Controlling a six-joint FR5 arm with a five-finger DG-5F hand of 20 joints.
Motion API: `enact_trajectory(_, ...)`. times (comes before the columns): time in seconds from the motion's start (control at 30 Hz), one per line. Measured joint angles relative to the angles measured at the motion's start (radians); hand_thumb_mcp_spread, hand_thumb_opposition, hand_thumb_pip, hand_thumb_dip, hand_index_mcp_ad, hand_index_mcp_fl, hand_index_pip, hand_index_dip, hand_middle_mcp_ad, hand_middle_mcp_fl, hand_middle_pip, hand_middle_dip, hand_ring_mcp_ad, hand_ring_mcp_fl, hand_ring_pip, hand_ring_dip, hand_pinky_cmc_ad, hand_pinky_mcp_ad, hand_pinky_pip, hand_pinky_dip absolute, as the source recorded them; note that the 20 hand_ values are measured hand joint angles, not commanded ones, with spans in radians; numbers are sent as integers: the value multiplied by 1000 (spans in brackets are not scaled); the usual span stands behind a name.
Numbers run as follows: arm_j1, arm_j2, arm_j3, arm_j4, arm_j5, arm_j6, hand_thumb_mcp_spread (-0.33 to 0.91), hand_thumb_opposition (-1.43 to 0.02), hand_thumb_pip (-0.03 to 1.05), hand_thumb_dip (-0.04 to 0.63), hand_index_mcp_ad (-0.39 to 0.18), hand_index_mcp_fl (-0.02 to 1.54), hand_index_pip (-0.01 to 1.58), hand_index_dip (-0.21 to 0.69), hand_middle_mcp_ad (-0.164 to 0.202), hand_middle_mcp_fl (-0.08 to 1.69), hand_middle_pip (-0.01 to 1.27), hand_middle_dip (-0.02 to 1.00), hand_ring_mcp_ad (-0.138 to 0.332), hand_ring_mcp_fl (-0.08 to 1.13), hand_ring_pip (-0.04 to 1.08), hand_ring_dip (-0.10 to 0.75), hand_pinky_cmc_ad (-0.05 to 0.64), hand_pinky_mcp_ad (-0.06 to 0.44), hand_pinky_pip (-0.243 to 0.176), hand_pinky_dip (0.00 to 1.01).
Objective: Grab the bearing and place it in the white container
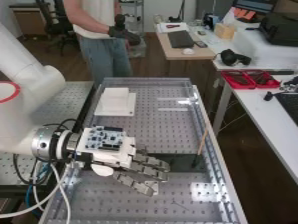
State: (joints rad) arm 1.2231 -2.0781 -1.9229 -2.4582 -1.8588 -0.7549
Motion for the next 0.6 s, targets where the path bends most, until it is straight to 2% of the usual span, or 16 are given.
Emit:
enact_trajectory(0.27,4,1,24,-53,8,-17,473,-883,579,349,-134,122,1302,218,82,16,140,190,117,0,93,75,358,290,-75,178)
enact_trajectory(0.6,5,-3,24,-49,5,-18,475,-883,579,349,-134,120,1302,218,82,16,138,188,117,0,93,75,358,284,-75,178)
